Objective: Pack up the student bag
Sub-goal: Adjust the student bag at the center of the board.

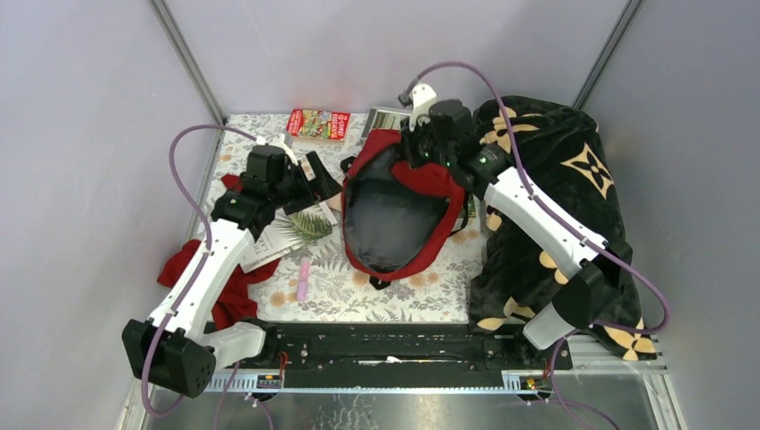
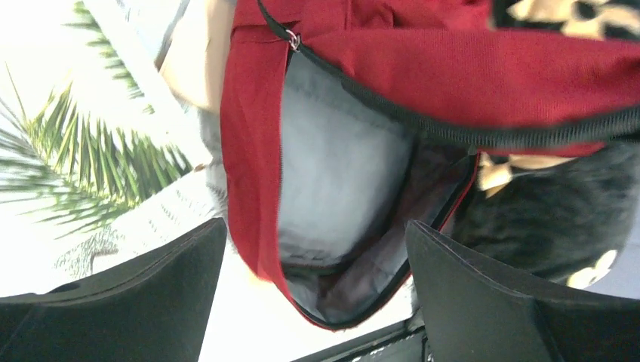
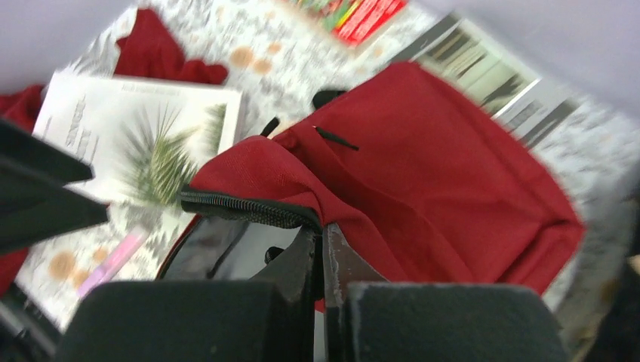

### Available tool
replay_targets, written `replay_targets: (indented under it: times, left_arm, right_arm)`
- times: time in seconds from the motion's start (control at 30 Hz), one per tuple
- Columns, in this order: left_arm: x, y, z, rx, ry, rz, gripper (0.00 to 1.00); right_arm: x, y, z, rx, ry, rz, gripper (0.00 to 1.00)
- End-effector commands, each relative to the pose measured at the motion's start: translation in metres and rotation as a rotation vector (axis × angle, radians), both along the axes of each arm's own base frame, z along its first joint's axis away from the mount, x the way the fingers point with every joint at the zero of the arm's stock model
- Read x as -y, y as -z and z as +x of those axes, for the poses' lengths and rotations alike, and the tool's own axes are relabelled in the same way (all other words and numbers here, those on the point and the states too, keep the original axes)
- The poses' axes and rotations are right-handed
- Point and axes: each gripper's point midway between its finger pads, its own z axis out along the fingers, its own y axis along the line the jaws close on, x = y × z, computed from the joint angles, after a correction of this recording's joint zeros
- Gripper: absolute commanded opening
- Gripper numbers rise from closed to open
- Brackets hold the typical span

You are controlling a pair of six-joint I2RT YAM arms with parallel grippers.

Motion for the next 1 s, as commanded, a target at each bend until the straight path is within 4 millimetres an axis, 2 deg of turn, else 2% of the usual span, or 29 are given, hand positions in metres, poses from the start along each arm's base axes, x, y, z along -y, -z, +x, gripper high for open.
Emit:
replay_targets:
  times: [0.0,0.13,0.2,0.33,0.4,0.5,0.53,0.57,0.67,0.7,0.73,0.8,0.83,0.87,0.97]
  left_arm:
    - [0.002,0.060,-0.018,-0.160,0.037,0.018,0.96]
    - [0.019,0.105,-0.041,-0.265,0.078,0.025,0.96]
    - [0.026,0.122,-0.051,-0.301,0.085,0.037,0.95]
    - [0.027,0.148,-0.062,-0.355,0.045,0.060,0.92]
    - [0.029,0.153,-0.061,-0.357,0.032,0.046,0.89]
    - [0.043,0.150,-0.053,-0.336,0.058,-0.025,0.83]
    - [0.048,0.151,-0.050,-0.330,0.066,-0.048,0.80]
    - [0.053,0.152,-0.046,-0.335,0.070,-0.066,0.72]
    - [0.067,0.146,-0.035,-0.326,0.099,-0.116,0.37]
    - [0.071,0.140,-0.032,-0.311,0.106,-0.127,0.24]
    - [0.073,0.135,-0.028,-0.297,0.113,-0.133,0.14]
    - [0.075,0.122,-0.022,-0.269,0.122,-0.130,0.00]
    - [0.075,0.116,-0.018,-0.258,0.122,-0.123,0.00]
    - [0.076,0.110,-0.016,-0.247,0.128,-0.120,0.00]
    - [0.080,0.097,-0.010,-0.234,0.152,-0.115,0.00]
  right_arm:
    - [-0.011,0.039,-0.045,-0.148,-0.120,0.078,0.00]
    - [-0.011,0.096,-0.061,-0.325,-0.091,0.087,0.00]
    - [-0.010,0.111,-0.063,-0.367,-0.065,0.089,0.00]
    - [-0.010,0.117,-0.065,-0.388,-0.060,0.090,0.00]
    - [-0.010,0.116,-0.066,-0.387,-0.068,0.088,0.00]
    - [-0.010,0.122,-0.072,-0.407,-0.096,0.069,0.00]
    - [-0.010,0.124,-0.076,-0.412,-0.113,0.064,0.00]
    - [-0.009,0.127,-0.080,-0.412,-0.133,0.055,0.00]
    - [-0.006,0.137,-0.091,-0.419,-0.164,0.033,0.00]
    - [-0.007,0.141,-0.097,-0.431,-0.189,0.028,0.06]
    - [-0.007,0.145,-0.102,-0.442,-0.207,0.014,0.22]
    - [-0.008,0.152,-0.113,-0.468,-0.256,-0.016,0.73]
    - [-0.010,0.154,-0.117,-0.469,-0.271,-0.029,0.90]
    - [-0.011,0.157,-0.121,-0.468,-0.290,-0.039,0.98]
    - [-0.021,0.161,-0.131,-0.450,-0.335,-0.055,1.00]
